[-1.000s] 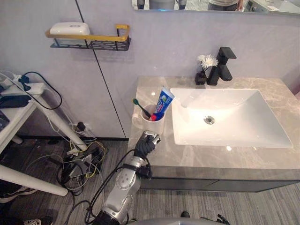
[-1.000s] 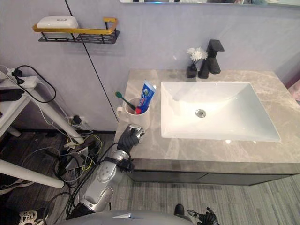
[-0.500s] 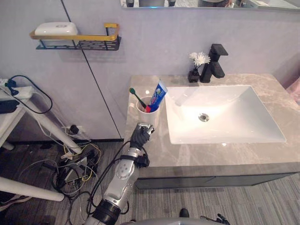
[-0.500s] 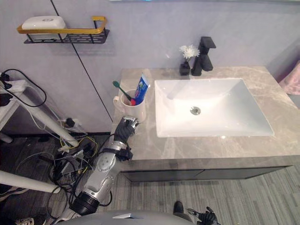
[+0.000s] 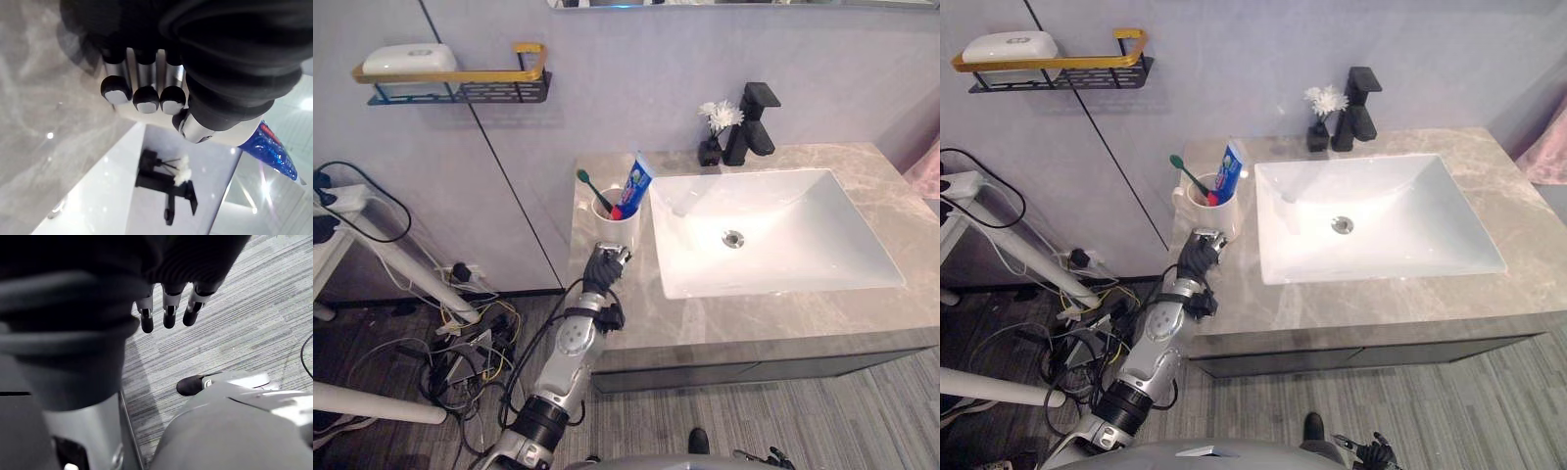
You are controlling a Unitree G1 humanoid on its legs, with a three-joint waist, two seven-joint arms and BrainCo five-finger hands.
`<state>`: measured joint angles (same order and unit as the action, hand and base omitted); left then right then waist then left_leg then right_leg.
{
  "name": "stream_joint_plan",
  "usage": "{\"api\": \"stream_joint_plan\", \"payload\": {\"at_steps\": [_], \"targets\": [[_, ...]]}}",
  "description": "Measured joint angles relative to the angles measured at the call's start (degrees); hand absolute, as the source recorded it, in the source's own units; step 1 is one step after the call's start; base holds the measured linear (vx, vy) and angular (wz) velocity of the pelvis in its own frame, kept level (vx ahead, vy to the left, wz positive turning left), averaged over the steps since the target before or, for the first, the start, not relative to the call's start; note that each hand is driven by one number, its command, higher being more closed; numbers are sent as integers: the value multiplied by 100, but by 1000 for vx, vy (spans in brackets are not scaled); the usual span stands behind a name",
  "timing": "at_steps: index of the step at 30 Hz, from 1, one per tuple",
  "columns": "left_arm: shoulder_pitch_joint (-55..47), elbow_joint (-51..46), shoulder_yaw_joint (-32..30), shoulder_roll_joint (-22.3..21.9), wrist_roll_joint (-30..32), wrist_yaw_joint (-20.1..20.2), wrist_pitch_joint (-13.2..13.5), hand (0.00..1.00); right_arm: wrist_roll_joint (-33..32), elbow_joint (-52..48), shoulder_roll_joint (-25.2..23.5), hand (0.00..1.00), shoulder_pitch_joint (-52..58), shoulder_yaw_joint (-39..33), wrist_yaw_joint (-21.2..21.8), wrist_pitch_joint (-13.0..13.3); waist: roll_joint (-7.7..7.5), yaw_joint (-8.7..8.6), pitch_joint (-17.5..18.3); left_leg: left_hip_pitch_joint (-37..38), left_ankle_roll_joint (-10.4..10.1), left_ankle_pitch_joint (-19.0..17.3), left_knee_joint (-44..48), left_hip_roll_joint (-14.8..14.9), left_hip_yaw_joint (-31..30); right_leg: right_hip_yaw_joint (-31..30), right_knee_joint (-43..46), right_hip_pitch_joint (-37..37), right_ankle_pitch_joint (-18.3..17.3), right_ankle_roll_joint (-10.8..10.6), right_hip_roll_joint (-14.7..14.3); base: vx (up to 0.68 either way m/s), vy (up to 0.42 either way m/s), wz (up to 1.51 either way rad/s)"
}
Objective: Organize washtable
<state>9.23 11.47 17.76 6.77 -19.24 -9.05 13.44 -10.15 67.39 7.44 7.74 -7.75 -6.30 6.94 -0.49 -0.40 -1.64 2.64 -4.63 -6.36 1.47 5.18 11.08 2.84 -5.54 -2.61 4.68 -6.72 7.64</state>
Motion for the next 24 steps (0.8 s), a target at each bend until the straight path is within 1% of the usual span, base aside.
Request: {"api": "stream_joint_plan", "payload": {"at_steps": [4, 8, 9, 12, 19, 22, 24], "targets": [[34, 32, -67, 1, 0, -146, -27, 100, 2, 0, -9, 0, 1, -88, 2, -2, 0, -36, 0, 15, 3, -15, 12, 0, 81, -76, -2, -29, 34, -2, -5, -9, 3, -10], [206, 220, -222, 1, 0, -179, -48, 100, 2, -1, -26, 0, 8, -144, 4, -2, -1, -64, -1, 17, 1, -22, 42, -1, 108, -113, -7, -33, 58, -4, -5, -26, -2, -5], [255, 241, -247, 3, 67, -229, -99, 100, 2, -1, -25, 0, 8, -145, 7, -3, -1, -68, -1, 17, 1, -23, 52, 0, 115, -127, -8, -34, 64, -1, -6, -29, -6, -4], [260, 251, -262, 3, 175, -288, -128, 100, 2, -3, -35, 0, 16, -159, 11, -2, 0, -72, -1, 17, 1, -23, 59, 2, 121, -144, -9, -39, 74, 3, -12, -8, -2, -1], [211, 174, -258, 1, 162, -241, -155, 100, 0, -2, -71, 0, 20, -168, 14, -1, 0, -62, -1, 19, 1, -23, 64, 2, 118, -144, -6, -34, 76, 2, -11, 0, 0, 0], [125, 84, -244, 0, 149, -114, -164, 100, 0, -1, -71, 0, 20, -166, 14, -1, 0, -55, -1, 19, 1, -23, 66, 2, 109, -138, 2, -28, 76, 2, -10, 0, 0, 0], [-78, -226, -196, -1, 32, -14, -191, 100, -2, -1, -71, 0, 20, -163, 16, 0, 1, -54, -2, 19, 2, -23, 71, 2, 106, -135, 12, -24, 76, 2, -10, 0, 0, 0]]}}
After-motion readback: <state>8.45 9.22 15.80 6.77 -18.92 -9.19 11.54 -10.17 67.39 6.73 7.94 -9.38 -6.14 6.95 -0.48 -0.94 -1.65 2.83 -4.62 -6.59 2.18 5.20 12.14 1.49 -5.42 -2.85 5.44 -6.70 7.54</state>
